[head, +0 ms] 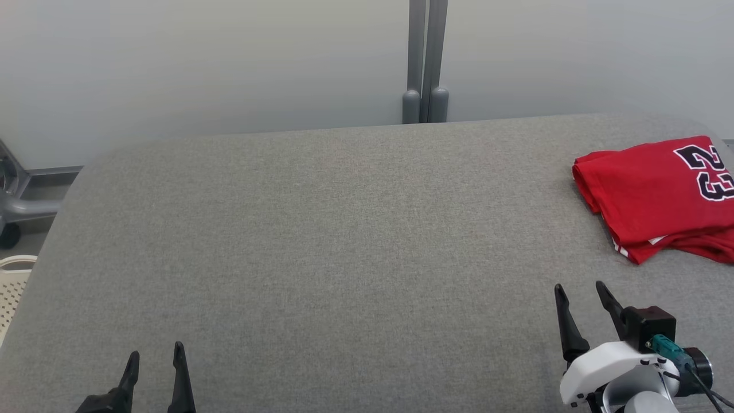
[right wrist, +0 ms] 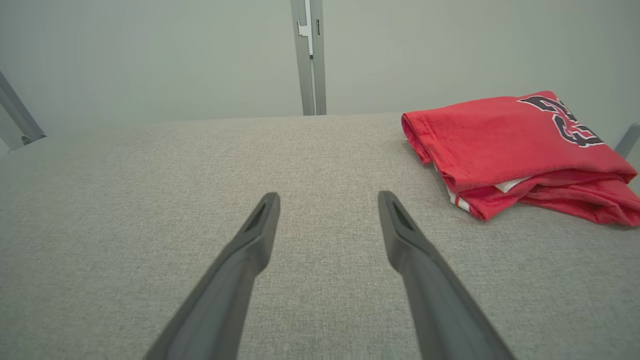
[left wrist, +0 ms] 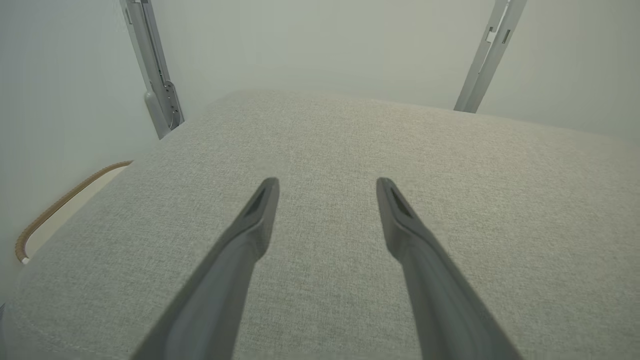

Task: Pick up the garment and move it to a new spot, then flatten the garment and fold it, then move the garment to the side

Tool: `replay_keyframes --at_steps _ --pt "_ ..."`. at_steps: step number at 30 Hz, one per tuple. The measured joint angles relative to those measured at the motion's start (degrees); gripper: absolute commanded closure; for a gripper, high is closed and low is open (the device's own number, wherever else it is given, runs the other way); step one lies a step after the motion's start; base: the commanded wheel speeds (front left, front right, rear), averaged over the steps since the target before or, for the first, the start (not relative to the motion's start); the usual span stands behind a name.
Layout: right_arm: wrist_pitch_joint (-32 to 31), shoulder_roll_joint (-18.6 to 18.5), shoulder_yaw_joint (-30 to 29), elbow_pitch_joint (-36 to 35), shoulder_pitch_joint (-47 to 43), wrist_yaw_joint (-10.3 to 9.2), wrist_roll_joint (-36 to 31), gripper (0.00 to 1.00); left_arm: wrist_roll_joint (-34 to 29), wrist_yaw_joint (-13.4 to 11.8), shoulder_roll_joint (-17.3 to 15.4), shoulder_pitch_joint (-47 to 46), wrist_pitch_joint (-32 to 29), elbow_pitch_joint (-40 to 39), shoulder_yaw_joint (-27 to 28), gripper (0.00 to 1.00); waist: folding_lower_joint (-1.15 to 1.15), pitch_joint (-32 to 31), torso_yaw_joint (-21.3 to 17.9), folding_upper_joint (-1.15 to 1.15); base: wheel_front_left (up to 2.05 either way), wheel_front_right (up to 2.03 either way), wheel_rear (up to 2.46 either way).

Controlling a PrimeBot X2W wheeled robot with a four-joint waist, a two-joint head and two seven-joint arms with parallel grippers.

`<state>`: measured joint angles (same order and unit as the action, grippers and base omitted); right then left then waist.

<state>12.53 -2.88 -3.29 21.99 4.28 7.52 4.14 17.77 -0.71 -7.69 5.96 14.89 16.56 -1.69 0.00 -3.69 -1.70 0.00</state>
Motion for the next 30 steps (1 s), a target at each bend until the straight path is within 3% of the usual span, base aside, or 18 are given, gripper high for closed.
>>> replay_keyframes --at_steps 30 --pt "-1.2 0.0 4.2 0.9 0.0 0.00 3.3 0.00 2.9 1.7 -0.3 -1.9 -0.2 3.8 0.1 0.00 0.00 0.3 0.4 0.00 0.00 0.00 0.00"
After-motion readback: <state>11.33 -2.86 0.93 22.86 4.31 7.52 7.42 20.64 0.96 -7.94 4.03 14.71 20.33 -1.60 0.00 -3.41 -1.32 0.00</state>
